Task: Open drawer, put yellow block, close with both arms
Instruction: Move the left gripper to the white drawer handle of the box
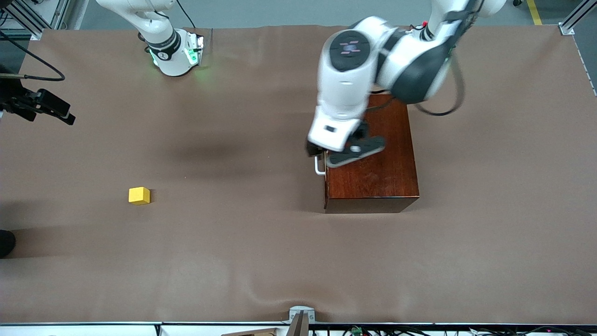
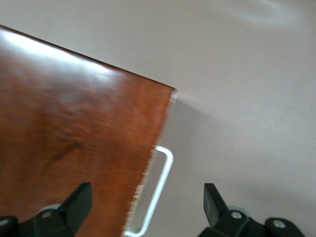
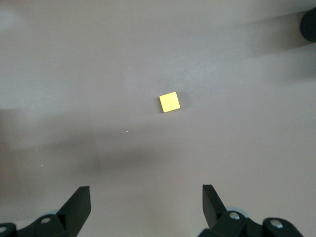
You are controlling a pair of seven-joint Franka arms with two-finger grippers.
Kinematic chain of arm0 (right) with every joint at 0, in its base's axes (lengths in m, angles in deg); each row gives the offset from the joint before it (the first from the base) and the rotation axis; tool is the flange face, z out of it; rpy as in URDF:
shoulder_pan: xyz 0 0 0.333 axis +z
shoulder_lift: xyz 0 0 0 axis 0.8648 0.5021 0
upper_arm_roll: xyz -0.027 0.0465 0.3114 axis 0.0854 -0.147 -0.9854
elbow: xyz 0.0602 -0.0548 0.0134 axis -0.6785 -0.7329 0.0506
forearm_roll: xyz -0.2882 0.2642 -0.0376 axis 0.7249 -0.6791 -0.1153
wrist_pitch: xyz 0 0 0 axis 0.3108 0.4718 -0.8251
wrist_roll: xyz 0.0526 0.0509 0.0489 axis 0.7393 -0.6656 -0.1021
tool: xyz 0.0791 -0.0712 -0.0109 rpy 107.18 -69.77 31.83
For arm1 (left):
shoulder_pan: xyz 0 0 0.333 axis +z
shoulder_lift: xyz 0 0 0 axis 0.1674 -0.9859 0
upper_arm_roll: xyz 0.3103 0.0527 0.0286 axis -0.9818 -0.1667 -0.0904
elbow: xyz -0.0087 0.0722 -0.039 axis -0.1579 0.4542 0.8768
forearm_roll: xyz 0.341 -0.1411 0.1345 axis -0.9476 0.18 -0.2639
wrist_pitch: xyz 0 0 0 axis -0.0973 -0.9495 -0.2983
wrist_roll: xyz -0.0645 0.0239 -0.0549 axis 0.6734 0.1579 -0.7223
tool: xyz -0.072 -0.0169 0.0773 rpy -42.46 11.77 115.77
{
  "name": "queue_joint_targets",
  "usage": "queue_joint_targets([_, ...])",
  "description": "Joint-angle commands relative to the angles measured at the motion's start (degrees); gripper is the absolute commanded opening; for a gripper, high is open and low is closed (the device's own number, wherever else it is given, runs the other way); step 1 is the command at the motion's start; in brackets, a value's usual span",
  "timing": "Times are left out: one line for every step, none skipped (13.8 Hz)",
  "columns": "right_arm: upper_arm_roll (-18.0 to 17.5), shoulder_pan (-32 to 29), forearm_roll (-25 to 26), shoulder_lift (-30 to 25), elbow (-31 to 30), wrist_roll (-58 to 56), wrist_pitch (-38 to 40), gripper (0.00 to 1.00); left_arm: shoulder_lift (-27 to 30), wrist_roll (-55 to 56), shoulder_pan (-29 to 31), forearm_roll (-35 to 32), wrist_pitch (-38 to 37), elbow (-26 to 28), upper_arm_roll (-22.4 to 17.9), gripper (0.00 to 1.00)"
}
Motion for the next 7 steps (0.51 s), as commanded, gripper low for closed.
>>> queue_joint_targets([-0.31,-0.42,0.6,-0.22,-0.08,-1.09,-0.64,1.0,-5.74,3.67,-5.46,-3.25,4.35,-3.71,-2.51,1.0])
queue_joint_targets([-0.31,-0.33,0.6,-0.31,0.01,-1.87,-0.55,1.0,-7.23,3.86,-7.83,-3.25,5.06,-3.71,-4.17,1.0])
queue_joint_targets([-0.31,-0.25,0.69,-0.31,0.18,-2.23,-0.47,1.0,-8.38,3.34,-10.29,-3.25,5.07,-3.71,-6.19,1.0])
queue_joint_targets([-0.31,-0.24,0.69,-0.31,0.36,-2.23,-0.29,1.0,-9.08,2.9,-11.62,-3.25,5.07,-3.71,-7.0,1.0])
queue_joint_targets([-0.31,-0.33,0.69,-0.31,0.36,-2.23,-0.03,1.0,-9.88,2.2,-12.16,-3.25,4.98,-3.54,-6.83,1.0])
queue_joint_targets([-0.31,-0.33,0.69,-0.31,0.36,-2.32,-0.03,1.0,-11.1,1.32,-12.25,-3.25,4.63,-3.45,-6.65,1.0])
queue_joint_targets([-0.31,-0.25,0.69,-0.31,0.36,-2.32,-0.03,1.0,-11.81,-0.08,-12.6,-3.25,4.28,-3.36,-6.48,1.0])
